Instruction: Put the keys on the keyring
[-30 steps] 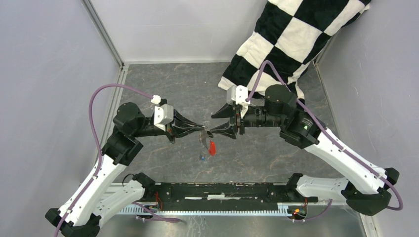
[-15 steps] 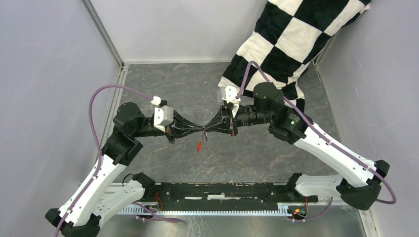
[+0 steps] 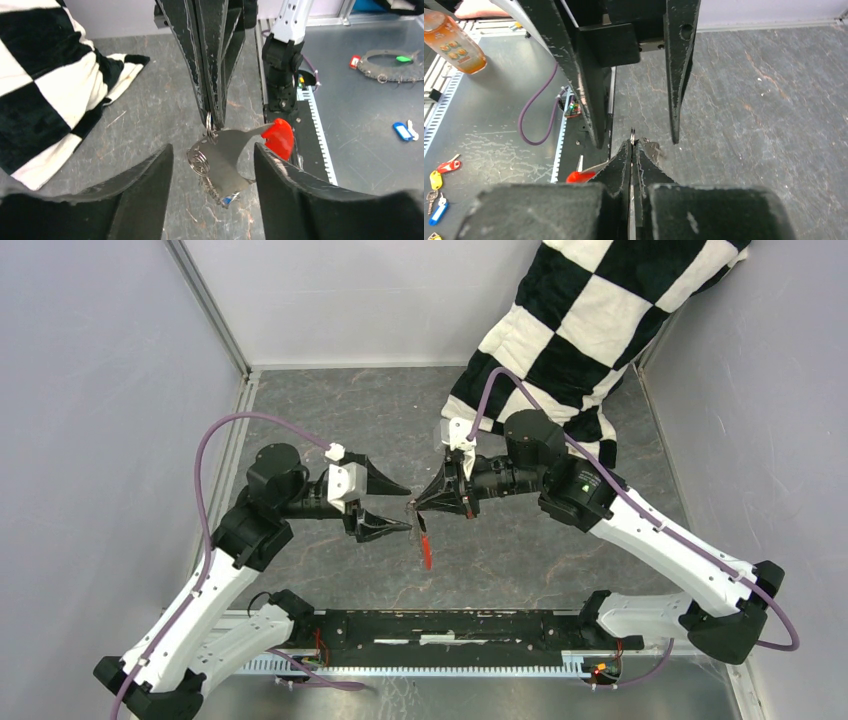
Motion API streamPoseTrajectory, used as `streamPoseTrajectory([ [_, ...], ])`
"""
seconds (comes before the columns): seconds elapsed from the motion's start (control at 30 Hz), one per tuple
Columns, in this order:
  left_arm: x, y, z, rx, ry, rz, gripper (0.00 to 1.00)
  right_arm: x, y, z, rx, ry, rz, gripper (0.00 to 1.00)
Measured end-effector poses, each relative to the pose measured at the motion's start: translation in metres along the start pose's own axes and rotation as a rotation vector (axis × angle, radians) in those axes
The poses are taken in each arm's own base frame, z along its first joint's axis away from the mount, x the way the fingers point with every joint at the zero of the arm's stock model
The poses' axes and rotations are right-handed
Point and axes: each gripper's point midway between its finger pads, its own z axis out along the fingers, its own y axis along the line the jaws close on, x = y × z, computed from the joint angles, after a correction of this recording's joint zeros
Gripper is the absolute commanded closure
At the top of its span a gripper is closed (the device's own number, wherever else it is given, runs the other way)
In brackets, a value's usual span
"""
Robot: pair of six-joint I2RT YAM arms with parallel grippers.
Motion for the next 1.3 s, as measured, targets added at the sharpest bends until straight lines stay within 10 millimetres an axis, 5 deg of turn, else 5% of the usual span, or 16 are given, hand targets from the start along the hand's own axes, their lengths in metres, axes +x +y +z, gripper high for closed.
streamPoseTrajectory([
  [0.23, 0.016, 0.0, -0.001, -0.03, 0.048, -0.117, 0.12, 0.008, -0.015, -0.002, 0.088, 0.034, 0.013, 1.0],
  [0.5, 0.041, -0.003, 0.002, -0.058, 0.063, -0.263, 0.13, 0.023, -0.036, 0.001, 0.199, 0.086, 0.045, 1.0],
  [0.93, 0.051, 0.043, -0.026, -0.381, 0.115, -0.049, 0.05, 0.034, -0.051, 0.005, 0.29, 0.122, 0.075, 1.0],
  [1.1, 0.043, 0.009, -0.018, -0.209, 0.054, -0.03, 0.0, 0.034, -0.054, 0.01, 0.303, 0.113, 0.095, 1.0],
  [1.3, 0.074, -0.016, -0.007, -0.074, 0.048, -0.105, 0.0, 0.035, -0.051, 0.028, 0.294, 0.104, 0.122, 1.0],
])
